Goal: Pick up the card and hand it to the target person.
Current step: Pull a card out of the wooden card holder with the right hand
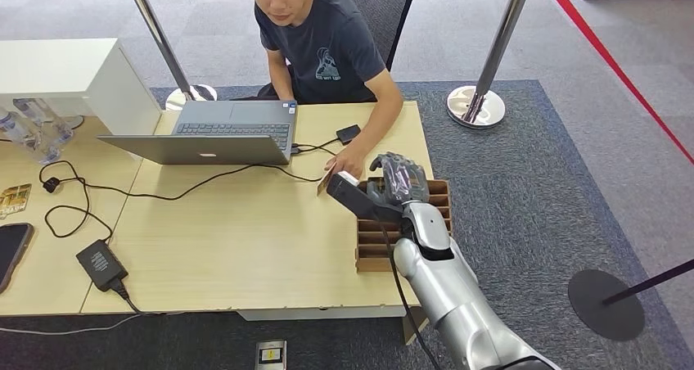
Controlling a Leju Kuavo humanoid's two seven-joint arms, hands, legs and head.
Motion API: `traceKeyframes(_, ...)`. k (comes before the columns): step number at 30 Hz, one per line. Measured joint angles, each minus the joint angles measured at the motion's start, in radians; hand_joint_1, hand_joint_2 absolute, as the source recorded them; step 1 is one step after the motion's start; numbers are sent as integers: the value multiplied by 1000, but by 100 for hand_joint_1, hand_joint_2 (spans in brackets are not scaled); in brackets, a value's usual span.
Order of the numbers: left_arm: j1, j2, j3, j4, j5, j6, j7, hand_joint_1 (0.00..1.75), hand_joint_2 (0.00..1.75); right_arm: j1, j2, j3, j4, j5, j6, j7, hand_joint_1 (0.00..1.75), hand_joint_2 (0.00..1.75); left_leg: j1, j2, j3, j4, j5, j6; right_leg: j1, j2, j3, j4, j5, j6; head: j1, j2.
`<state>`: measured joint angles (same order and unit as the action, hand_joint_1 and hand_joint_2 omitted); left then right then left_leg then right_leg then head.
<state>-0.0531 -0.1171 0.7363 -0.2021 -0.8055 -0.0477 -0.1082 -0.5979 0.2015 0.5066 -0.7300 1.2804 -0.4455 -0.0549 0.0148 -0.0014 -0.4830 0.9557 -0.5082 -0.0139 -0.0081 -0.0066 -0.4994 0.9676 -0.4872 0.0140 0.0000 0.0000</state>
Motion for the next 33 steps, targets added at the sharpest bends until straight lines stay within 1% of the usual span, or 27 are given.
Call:
traceKeyframes(4, 0, 0, 3, 0, 0, 0, 0, 0, 0, -1, 0, -1, 14, -2, -6, 1, 93, 175, 0, 0, 0, 0, 0, 0, 0, 0, 0, 0, 0, 0, 0, 0)
traceKeyframes(9, 0, 0, 3, 0, -1, 0, 1, 0, 0, -1, -2, -2, 30, -3, -16, 0, 93, 175, 0, 0, 0, 0, 0, 0, 0, 0, 0, 0, 0, 0, 0, 0)
traceKeyframes(13, 0, 0, 4, 0, -3, 0, 1, 0, 0, -3, -3, -5, 43, -3, -22, -2, 98, 175, 0, 0, 0, 0, 0, 0, 0, 0, 0, 0, 0, 0, 0, 0)
traceKeyframes(18, 0, 0, 5, 0, -5, 0, 1, 0, 0, -4, -3, -8, 55, -1, -27, -8, 97, 175, 0, 0, 0, 0, 0, 0, 0, 0, 0, 0, 0, 0, 0, 0)
traceKeyframes(24, 0, 0, 9, 0, -8, 0, 1, 0, 0, -6, -3, -10, 63, 4, -32, -12, 104, 175, 0, 0, 0, 0, 0, 0, 0, 0, 0, 0, 0, 0, 0, 0)
traceKeyframes(28, 0, 0, 10, 0, -12, -1, 1, 0, 0, -6, -3, -14, 65, 6, -35, -12, 101, 175, 0, 0, 0, 0, 0, 0, 0, 0, 0, 0, 0, 0, 0, 0)
traceKeyframes(33, 0, 0, 11, 0, -16, -3, 1, 0, 0, -6, -3, -16, 65, 9, -36, -12, 101, 175, 0, 0, 0, 0, 0, 0, 0, 0, 0, 0, 0, 0, 0, 0)
